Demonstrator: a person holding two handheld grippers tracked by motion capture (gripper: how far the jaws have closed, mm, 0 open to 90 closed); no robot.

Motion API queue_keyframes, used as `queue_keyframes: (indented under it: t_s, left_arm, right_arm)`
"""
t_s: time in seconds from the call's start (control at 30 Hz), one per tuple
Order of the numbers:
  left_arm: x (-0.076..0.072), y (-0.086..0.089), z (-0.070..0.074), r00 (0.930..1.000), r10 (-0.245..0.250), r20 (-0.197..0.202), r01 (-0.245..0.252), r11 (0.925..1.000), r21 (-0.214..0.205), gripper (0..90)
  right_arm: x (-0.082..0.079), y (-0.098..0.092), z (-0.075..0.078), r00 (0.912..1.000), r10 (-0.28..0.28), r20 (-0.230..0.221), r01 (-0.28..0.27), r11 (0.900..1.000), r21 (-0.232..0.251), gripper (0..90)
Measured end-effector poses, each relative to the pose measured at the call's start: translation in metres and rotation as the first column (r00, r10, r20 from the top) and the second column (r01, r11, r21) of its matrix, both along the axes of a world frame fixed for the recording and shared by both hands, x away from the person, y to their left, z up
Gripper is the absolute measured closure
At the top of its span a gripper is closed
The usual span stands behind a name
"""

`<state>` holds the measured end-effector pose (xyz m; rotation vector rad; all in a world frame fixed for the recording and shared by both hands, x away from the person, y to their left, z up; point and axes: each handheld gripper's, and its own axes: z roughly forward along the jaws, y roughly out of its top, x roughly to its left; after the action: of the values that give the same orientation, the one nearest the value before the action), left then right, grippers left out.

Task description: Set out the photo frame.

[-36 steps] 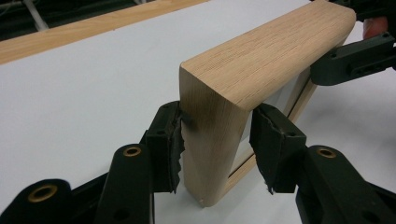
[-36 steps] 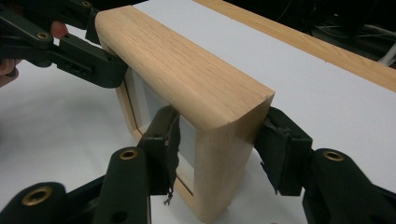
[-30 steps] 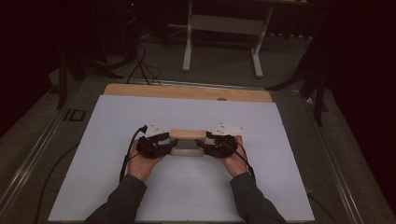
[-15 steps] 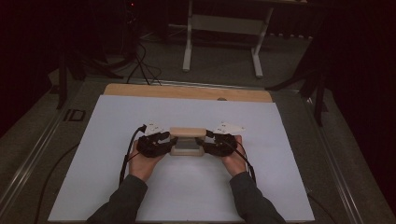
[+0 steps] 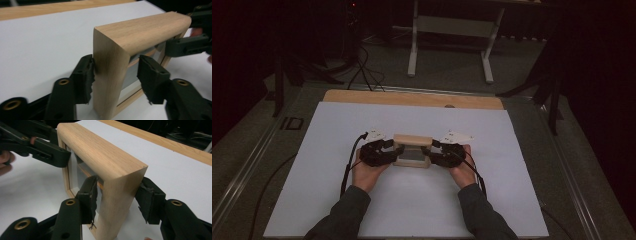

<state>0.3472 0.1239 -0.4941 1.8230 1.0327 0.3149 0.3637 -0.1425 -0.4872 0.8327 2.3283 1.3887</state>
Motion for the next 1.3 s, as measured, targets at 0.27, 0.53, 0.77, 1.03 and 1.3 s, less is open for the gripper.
queue_keyframes:
  t_s: [0.27,0.53,0.77,1.03,1.3]
  left_arm:
    - [0.007,0.003,-0.005,0.9985,-0.054,-0.001,0.054,0.9977,-0.042,42.2]
    - [-0.001,0.001,0.0,0.9988,-0.05,0.005,0.049,0.9983,0.03,44.7]
    - [-0.003,-0.002,0.001,0.9997,-0.025,0.003,0.025,0.9984,0.051,46.1]
    - [0.0,-0.001,-0.001,0.9999,-0.016,-0.005,0.017,0.9994,0.029,45.8]
    - [0.003,0.0,-0.004,0.9996,-0.012,-0.024,0.013,0.9996,0.024,43.8]
  right_arm:
    - [0.0,0.0,0.0,1.0,0.006,0.005,-0.006,0.9999,-0.014,52.7]
    - [0.001,0.0,0.0,0.9995,0.03,0.002,-0.03,0.9994,-0.015,52.2]
    - [0.005,0.001,-0.001,0.9995,0.032,-0.005,-0.032,0.9995,0.002,50.3]
    - [0.009,0.001,-0.002,0.9994,0.027,-0.019,-0.027,0.9995,0.014,49.6]
    - [0.013,0.002,-0.004,0.9989,0.017,-0.043,-0.017,0.9998,0.005,46.0]
